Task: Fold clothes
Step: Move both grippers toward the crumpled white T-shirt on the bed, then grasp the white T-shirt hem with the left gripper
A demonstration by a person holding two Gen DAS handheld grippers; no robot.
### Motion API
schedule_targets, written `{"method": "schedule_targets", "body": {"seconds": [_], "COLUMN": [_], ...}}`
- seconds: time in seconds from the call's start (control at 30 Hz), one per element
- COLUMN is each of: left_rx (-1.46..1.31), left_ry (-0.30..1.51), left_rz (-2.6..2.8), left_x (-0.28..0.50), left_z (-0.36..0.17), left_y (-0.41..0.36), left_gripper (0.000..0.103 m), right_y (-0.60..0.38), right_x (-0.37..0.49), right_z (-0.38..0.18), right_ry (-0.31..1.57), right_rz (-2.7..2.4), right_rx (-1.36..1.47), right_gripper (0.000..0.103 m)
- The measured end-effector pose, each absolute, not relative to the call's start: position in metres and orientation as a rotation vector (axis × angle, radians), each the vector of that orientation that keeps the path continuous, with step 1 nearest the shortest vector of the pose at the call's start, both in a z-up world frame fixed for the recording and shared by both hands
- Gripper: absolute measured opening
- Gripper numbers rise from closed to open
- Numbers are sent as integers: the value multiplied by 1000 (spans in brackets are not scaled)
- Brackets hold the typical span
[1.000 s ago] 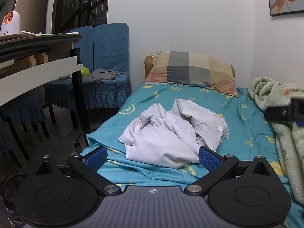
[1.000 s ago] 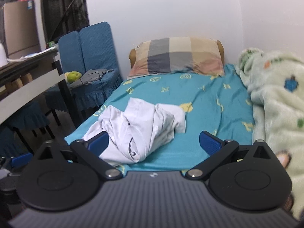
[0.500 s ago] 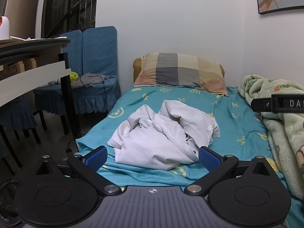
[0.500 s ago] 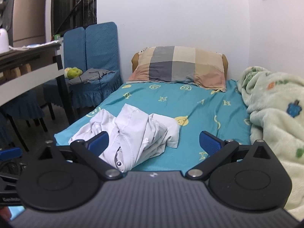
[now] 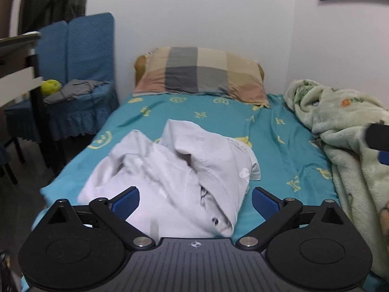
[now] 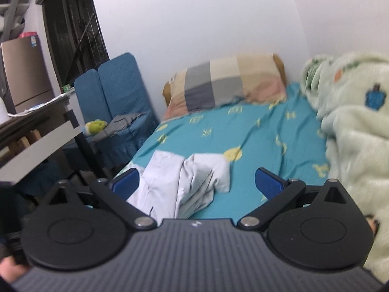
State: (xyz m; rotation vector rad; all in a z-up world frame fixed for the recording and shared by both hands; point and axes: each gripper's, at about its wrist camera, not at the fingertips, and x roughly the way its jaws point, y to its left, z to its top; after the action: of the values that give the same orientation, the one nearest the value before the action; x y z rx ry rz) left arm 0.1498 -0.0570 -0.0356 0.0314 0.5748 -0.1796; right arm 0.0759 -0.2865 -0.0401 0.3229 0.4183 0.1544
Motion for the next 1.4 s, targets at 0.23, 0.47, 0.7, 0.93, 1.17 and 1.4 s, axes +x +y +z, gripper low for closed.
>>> {"method": "schedule_targets", "body": {"seconds": [0.23,0.47,0.7,0.93,1.17,1.4], "left_rx": [48,93,44,-36,4,50], "left_ry": [588,619,561,607,862,773], "left_rz": [-180,-257,-301,-320,-183,-201], "left_x": [189,205,177,99,56,49], "left_z": [-78,-97,-67,-5,-44,-31], "left_y": [-47,-52,-40,-13,22,22], "left_gripper": [78,42,9,8,8,44], "right_y": [-295,-292,-284,-263,-233,-203], "right_x": [98,113,114,97,90,92], "right_z": [-61,-70,-75,-68,-76,-88], "right_ry": [471,476,471,419,480,538], "right_rz": [205,200,236,313,396,433], "right_rx": [383,398,366,271,187,123], "right_gripper": [103,103,98,94,73,71]}}
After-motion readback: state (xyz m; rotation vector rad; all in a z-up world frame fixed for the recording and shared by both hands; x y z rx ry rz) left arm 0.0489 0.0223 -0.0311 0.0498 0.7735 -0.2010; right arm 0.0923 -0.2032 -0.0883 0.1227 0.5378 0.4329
